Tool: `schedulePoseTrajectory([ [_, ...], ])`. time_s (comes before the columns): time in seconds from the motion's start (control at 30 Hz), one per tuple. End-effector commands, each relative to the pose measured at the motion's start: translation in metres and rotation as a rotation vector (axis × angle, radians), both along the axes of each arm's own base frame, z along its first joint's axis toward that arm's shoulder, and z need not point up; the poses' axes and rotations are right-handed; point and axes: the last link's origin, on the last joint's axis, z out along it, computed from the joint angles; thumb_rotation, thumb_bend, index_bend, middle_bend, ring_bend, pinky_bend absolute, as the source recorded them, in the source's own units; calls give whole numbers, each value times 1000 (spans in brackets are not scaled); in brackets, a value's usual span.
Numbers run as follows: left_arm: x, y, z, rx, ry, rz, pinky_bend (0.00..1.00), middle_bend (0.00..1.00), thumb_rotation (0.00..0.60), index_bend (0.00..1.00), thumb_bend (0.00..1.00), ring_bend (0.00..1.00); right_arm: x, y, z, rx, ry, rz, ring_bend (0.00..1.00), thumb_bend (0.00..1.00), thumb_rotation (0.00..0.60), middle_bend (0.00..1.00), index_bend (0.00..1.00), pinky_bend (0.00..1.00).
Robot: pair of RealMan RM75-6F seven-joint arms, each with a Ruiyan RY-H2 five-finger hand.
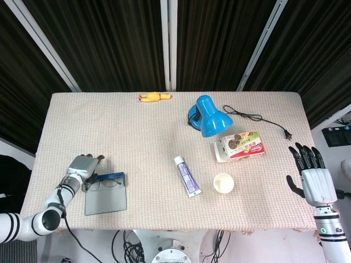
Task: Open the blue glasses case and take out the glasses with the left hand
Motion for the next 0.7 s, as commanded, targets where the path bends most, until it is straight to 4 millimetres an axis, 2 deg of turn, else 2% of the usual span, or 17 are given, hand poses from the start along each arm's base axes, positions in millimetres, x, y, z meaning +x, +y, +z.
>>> schedulePoseTrajectory([
  [0.03,2,-2,0,-17,10,7,176,481,581,108,526,106,0,0,0,1,-1,-1,0,327,600,22,0,0],
  [0.17,6,-1,1,-18,2,-1,185,474,574,108,525,112,-1,0,1,-2,-1,0,0,327,600,22,0,0],
  [0.3,12,0,3,12,-37,-39,205,382,569,113,512,129,-2,0,2,-7,-2,-4,0,327,600,21,0,0],
  [0.4,16,1,6,39,-74,-69,230,332,583,114,341,129,-2,0,3,-12,-4,-3,0,327,600,21,0,0],
  [0.47,17,0,7,73,-106,-99,252,284,590,126,270,129,-2,0,4,-16,-5,-3,0,327,600,20,0,0],
  [0.7,7,-16,5,71,-154,-123,265,246,599,205,252,129,-4,-2,5,-17,-7,-6,0,327,600,10,0,0],
])
